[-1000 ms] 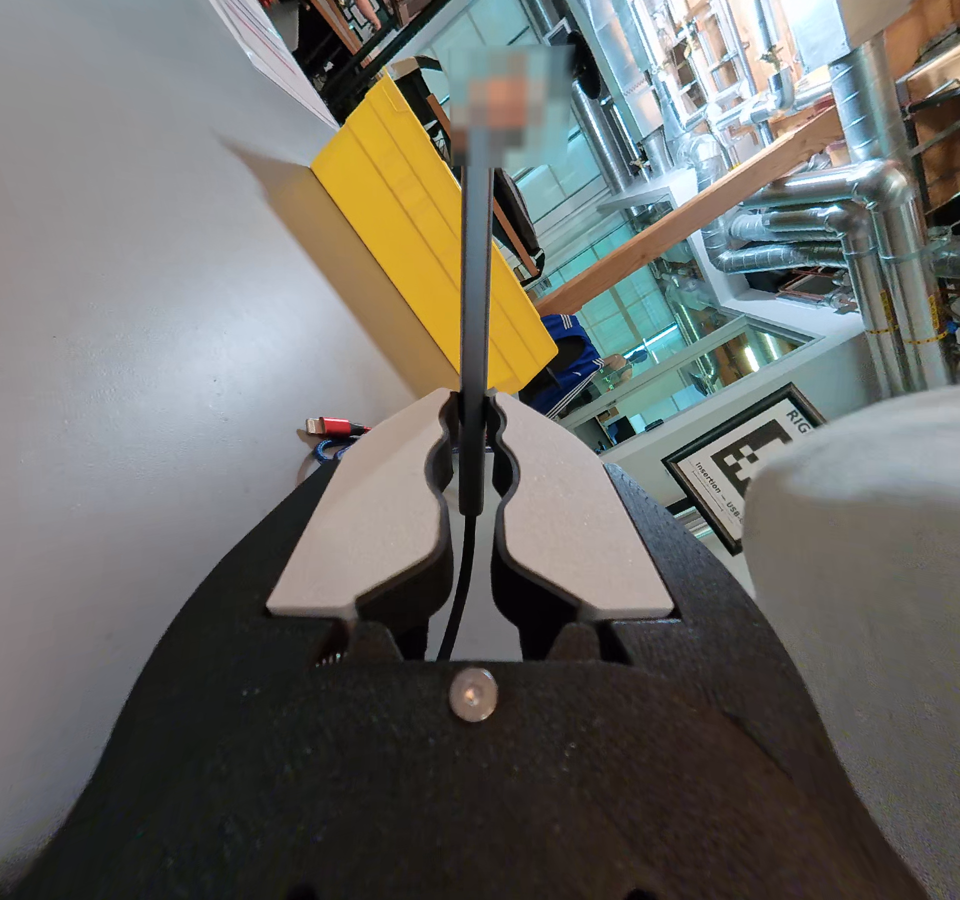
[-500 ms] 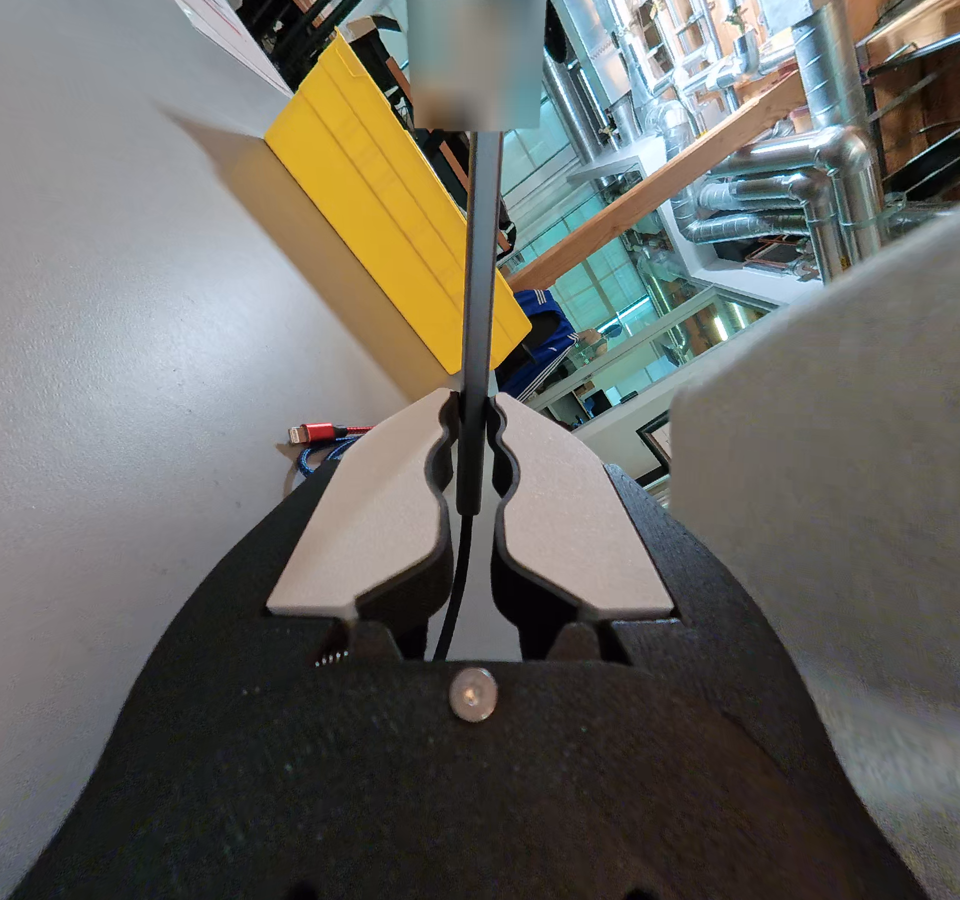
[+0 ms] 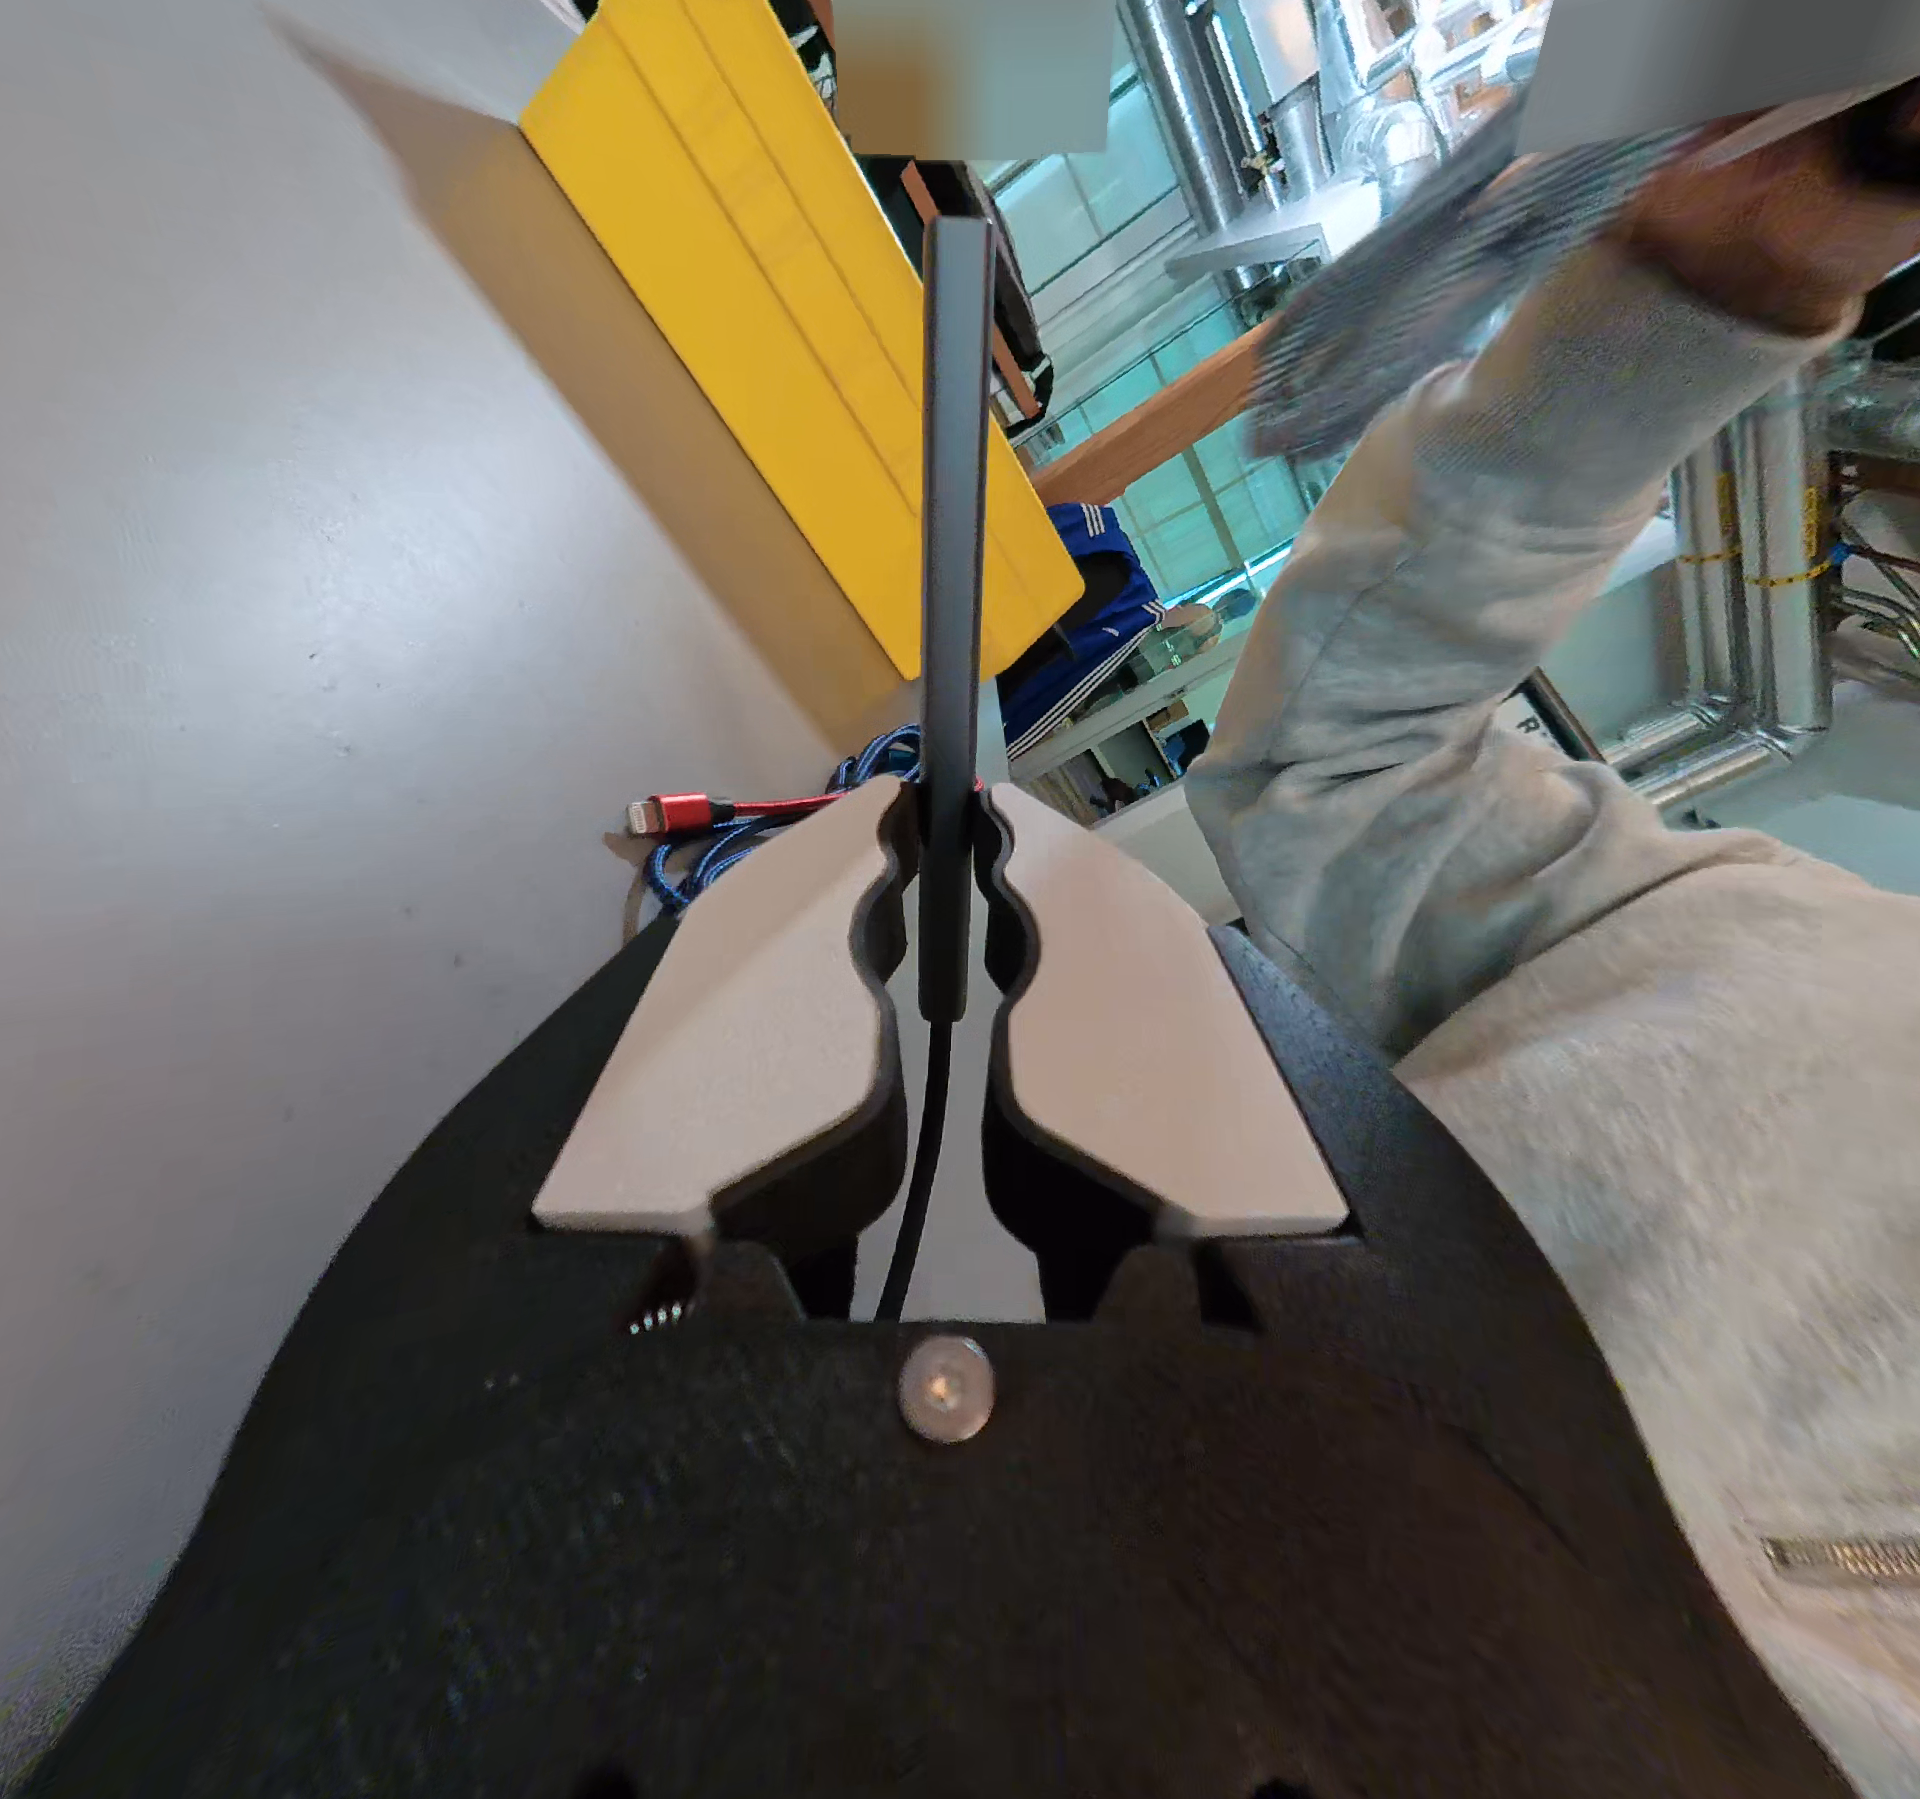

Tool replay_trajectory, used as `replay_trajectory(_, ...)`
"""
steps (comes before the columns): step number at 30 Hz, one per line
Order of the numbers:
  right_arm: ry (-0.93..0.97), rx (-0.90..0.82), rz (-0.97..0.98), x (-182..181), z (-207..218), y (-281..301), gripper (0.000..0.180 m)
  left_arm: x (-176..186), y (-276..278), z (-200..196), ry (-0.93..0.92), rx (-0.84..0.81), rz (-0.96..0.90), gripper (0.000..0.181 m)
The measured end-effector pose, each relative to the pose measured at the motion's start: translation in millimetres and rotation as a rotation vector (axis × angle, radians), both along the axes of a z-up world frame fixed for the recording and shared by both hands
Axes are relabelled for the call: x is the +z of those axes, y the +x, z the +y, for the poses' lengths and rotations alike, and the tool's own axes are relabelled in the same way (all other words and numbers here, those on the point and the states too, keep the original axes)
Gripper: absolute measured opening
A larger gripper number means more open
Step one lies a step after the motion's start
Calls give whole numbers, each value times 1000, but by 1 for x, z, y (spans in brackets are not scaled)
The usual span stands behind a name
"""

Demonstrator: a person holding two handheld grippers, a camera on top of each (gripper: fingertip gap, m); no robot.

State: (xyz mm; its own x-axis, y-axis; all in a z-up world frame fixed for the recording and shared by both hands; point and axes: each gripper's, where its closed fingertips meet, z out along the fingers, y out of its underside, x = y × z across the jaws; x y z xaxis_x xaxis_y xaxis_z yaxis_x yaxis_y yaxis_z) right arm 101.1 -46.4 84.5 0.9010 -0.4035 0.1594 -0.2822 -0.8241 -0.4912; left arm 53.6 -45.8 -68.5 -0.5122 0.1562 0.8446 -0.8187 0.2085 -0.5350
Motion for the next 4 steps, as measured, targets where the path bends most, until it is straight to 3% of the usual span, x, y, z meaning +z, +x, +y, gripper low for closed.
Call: replay_trajectory(4, -166, -99, 86, -73, -67, -27, 11, -3, 0, -1, 22, -5, 27, 10)
